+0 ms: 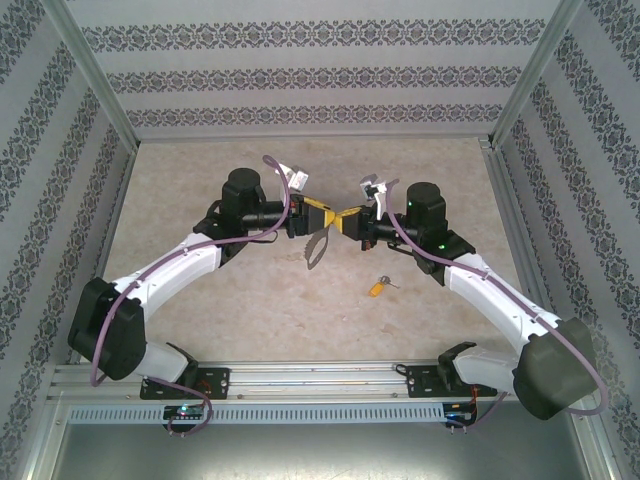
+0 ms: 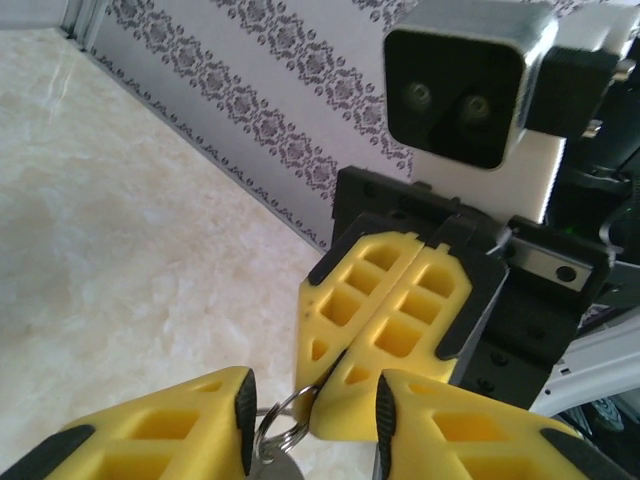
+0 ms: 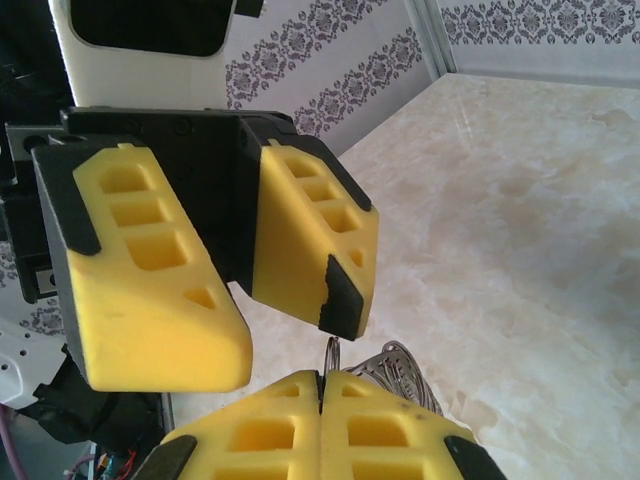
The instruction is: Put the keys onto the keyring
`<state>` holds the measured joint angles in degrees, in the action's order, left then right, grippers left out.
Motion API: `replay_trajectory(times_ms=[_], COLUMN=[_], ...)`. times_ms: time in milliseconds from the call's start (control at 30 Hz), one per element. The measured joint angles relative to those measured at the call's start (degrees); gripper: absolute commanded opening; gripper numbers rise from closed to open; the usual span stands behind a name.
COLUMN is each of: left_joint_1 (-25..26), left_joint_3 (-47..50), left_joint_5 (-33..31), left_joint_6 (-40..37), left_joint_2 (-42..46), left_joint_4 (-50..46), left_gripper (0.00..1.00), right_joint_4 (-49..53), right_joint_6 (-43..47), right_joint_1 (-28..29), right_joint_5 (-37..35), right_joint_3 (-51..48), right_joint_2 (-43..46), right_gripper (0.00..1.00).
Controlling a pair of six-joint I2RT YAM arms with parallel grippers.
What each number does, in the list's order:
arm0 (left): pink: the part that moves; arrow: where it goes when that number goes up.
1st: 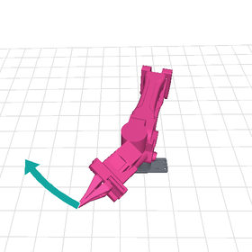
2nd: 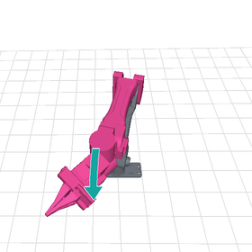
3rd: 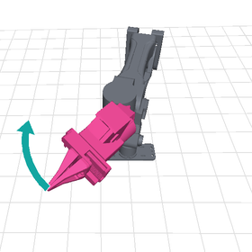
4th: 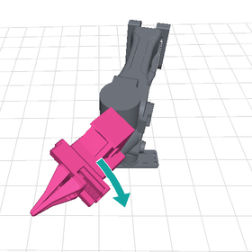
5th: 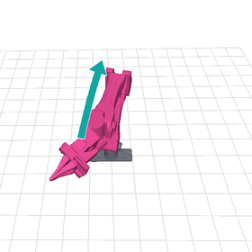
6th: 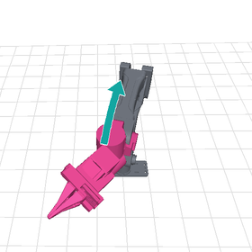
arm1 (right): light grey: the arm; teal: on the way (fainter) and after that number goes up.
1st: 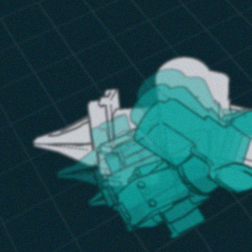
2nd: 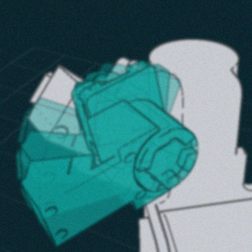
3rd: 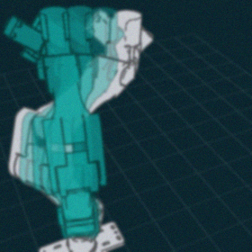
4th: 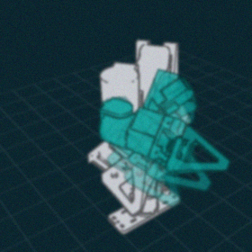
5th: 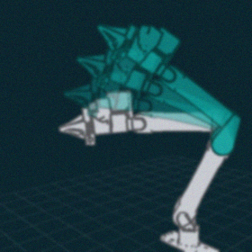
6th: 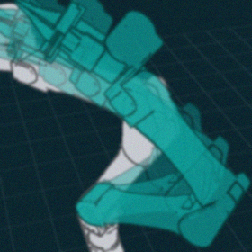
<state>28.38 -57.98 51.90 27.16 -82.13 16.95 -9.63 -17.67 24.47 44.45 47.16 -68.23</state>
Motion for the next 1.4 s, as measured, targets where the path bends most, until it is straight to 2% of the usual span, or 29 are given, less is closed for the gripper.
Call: replay_trajectory(times_ms=[433,933,1200,1400], left_joint_1=[0.0,-0.37,-0.7,-0.72], left_joint_3=[1.7,2.36,2.36,2.36], left_joint_5=[0.83,1.51,2.03,2.08], left_joint_6=[1.9,5.09,6.58,7.56], left_joint_2=[-1.25,-2.67,-3.17,-3.45], left_joint_4=[3.08,6.6,8.26,9.53], left_gripper=[0.37,0.19,0.0,0.0], right_joint_4=[0.07,-0.04,-0.39,-0.92], right_joint_6=[-0.13,-0.13,-0.15,-0.15], right_joint_1=[-0.72,-1.88,-2.38,-2.56], right_joint_5=[0.0,0.68,0.87,0.87], right_joint_3=[0.0,0.0,0.0,0.0], right_joint_2=[0.0,0.0,0.0,0.0], right_gripper=[0.0,0.0,0.0,0.0])
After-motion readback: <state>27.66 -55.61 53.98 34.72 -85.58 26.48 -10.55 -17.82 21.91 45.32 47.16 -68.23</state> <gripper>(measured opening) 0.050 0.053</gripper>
